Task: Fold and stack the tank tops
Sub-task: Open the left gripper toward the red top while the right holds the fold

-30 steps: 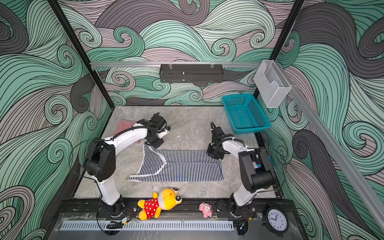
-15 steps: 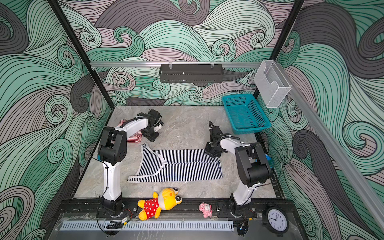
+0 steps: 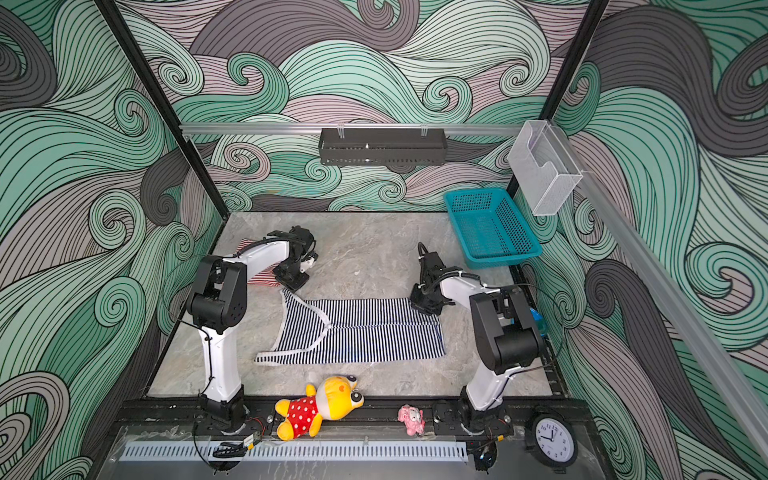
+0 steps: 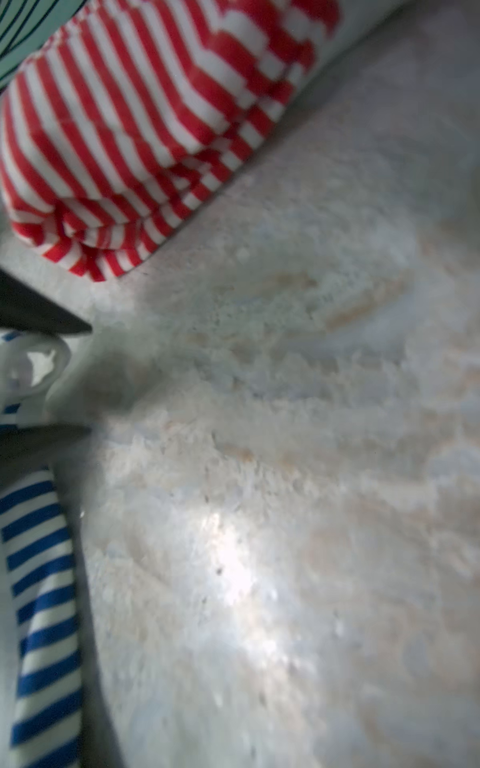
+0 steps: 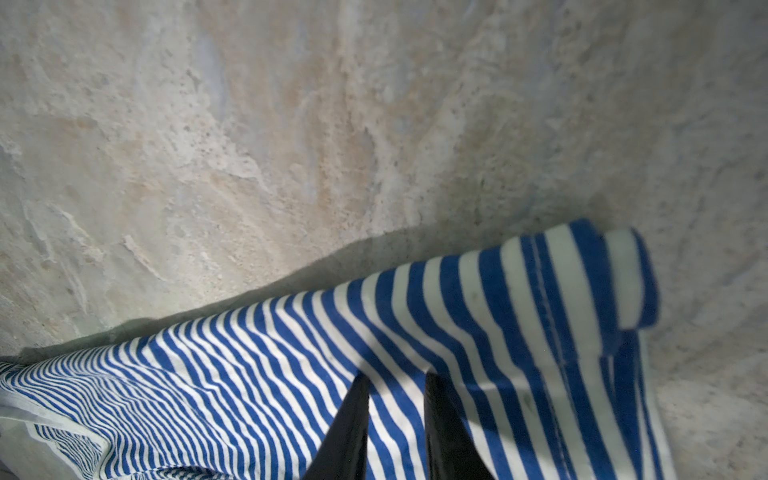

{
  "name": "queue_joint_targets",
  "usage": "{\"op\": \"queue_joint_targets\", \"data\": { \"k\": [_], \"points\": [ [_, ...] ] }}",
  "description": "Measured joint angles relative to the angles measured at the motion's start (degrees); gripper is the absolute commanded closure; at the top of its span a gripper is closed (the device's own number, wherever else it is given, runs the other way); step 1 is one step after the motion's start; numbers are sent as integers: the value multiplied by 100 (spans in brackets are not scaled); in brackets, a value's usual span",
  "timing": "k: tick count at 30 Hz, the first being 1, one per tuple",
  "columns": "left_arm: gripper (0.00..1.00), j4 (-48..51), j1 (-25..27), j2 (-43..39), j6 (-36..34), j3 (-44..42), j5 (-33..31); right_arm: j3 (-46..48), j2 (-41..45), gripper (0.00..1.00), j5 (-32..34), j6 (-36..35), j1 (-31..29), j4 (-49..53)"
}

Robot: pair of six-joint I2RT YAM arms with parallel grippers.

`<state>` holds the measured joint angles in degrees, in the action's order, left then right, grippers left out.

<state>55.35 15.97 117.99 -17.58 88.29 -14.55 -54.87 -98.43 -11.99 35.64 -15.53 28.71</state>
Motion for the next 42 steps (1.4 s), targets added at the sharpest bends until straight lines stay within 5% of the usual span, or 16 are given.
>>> {"op": "queue_joint_targets", "data": {
  "k": [6,12,25,38,42],
  "points": [
    [98,28,-72,-671,31,-221,22,39,28,74,7,20,0,-48],
    [99,-9,-96,-1019,59,-662,20,42,28,74,15,20,0,-46],
    [79,-881,-181,-2166,361,-2282,-413,68,50,74,22,17,0,-66],
    [79,-1473,-199,-2092,577,-2699,-837,236,243,74,98,11,0,26],
    [79,-1460,-201,-2264,586,-2706,-435,243,297,73,118,-17,0,208]
  ]
}}
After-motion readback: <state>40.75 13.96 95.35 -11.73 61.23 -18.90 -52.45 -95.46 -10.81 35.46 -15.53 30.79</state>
